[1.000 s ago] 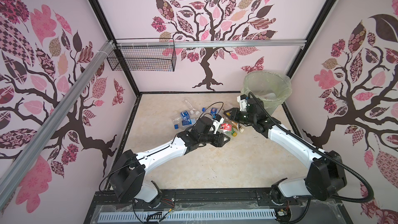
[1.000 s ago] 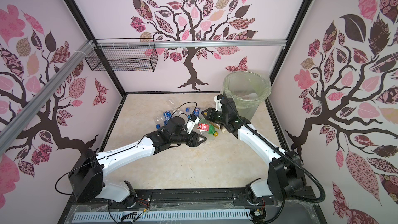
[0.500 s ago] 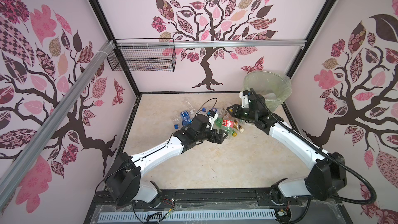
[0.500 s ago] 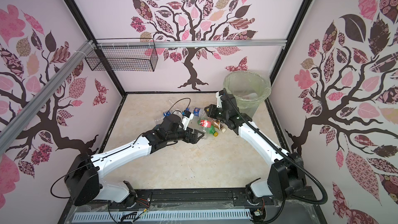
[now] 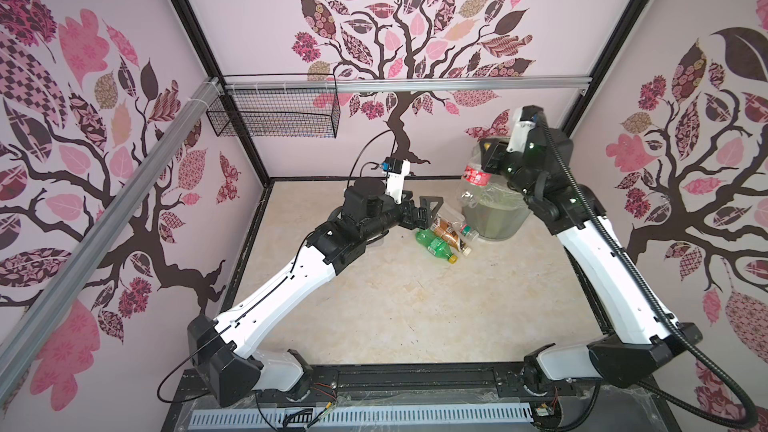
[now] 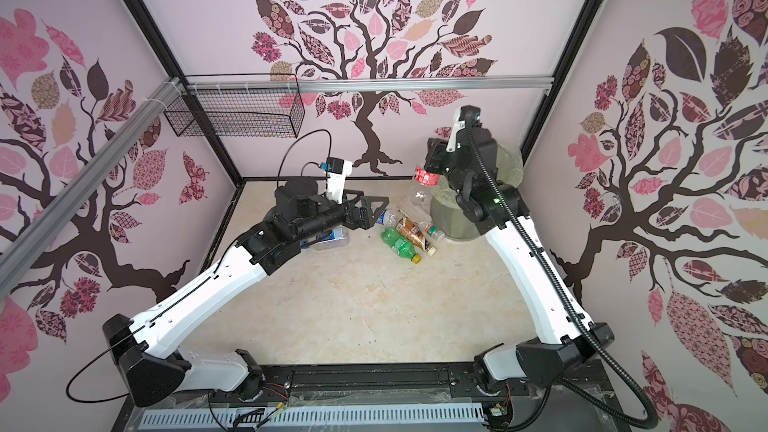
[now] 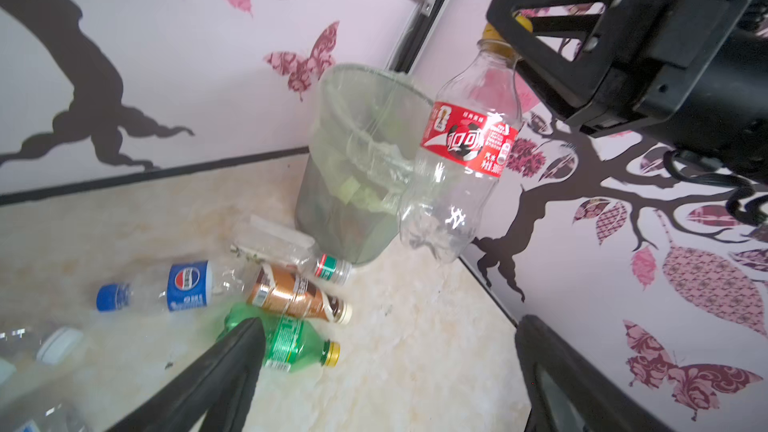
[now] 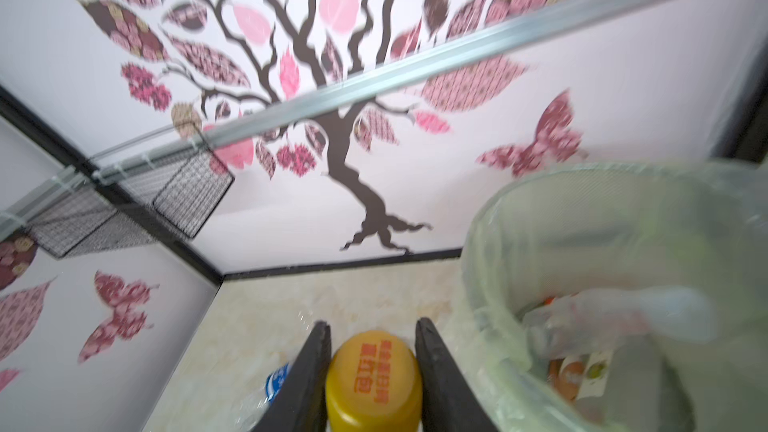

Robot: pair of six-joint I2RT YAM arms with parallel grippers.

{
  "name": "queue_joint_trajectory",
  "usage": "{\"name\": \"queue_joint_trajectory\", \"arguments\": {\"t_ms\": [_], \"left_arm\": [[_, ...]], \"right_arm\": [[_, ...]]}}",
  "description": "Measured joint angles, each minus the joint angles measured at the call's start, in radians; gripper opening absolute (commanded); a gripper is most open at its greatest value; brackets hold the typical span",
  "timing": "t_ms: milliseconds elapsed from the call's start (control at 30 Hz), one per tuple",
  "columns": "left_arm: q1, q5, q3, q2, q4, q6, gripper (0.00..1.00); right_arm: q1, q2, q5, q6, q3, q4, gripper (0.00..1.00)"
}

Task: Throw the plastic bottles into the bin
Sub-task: 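Raise the Coca-Cola bottle with right gripper toward the bin while left gripper opens, then hold the Coca-Cola bottle over the bin and open right gripper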

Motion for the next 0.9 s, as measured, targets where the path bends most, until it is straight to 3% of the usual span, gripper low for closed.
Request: {"name": "queue_joint_trajectory", "arguments": {"t_ms": [200,400,533,567,700,733,900], "left_arm": [[0.000,0.016,0.095,0.024,0.014,0.023,0.98],[0.000,0.027,0.095,0.042,0.014,0.031,0.98],[0.000,0.026,0.095,0.041,0.015,0.038,0.98],[0.000,0.026,0.094,0.041,0.014,0.040,0.98],[0.000,0.022,0.094,0.039,0.007,0.050,0.98],[0.000,0.019,0.094,0.037,0.004,0.053,0.98],[0.002,0.000,0.079,0.025,-0.004,0.060,0.98]], "right_arm": [[-0.002,-0.013,0.216,-0.150,0.269,0.003,0.32],[-0.008,-0.044,0.380,-0.302,0.291,0.120,0.32],[-0.095,-0.002,0.388,-0.314,0.254,0.169,0.37],[-0.135,0.026,0.375,-0.291,0.246,0.166,0.45],[-0.266,0.227,0.271,-0.180,0.270,0.066,0.94],[-0.279,0.272,0.249,-0.162,0.276,0.034,0.99],[-0.294,0.325,0.125,-0.095,0.115,-0.067,0.99]]}}
